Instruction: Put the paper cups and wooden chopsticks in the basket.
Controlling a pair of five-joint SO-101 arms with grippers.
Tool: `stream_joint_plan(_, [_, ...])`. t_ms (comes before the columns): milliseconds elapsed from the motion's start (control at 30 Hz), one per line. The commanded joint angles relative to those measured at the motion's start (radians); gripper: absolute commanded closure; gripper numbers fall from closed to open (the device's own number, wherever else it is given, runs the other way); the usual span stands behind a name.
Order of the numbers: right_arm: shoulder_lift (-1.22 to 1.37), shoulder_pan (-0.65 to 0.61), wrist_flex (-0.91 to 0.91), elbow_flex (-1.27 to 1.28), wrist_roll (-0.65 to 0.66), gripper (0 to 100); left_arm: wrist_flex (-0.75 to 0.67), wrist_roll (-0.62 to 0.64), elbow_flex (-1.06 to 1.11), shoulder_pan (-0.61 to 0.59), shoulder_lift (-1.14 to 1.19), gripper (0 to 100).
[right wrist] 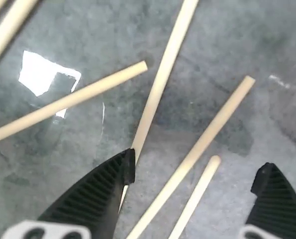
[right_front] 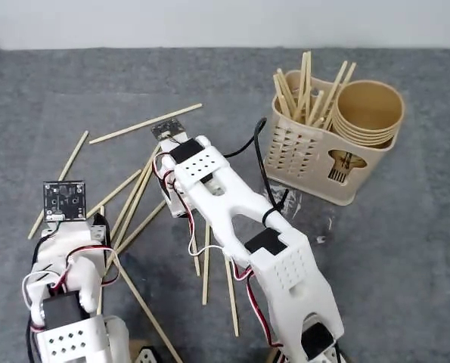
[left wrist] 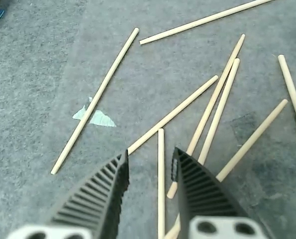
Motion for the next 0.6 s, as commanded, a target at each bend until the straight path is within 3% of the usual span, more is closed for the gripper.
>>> stream_joint_plan(0, [-0.001, -0.033, -0.005, -0.035, -0.011, 61.9, -0.020, -0.009, -0.004, -0.008, -0.014, 86])
stream_joint_plan(567, [0.012, -0.059, 0.113, -0.034, -0.014, 64.5, -0.020, -0.011, -0.004, -0.008, -0.014, 86])
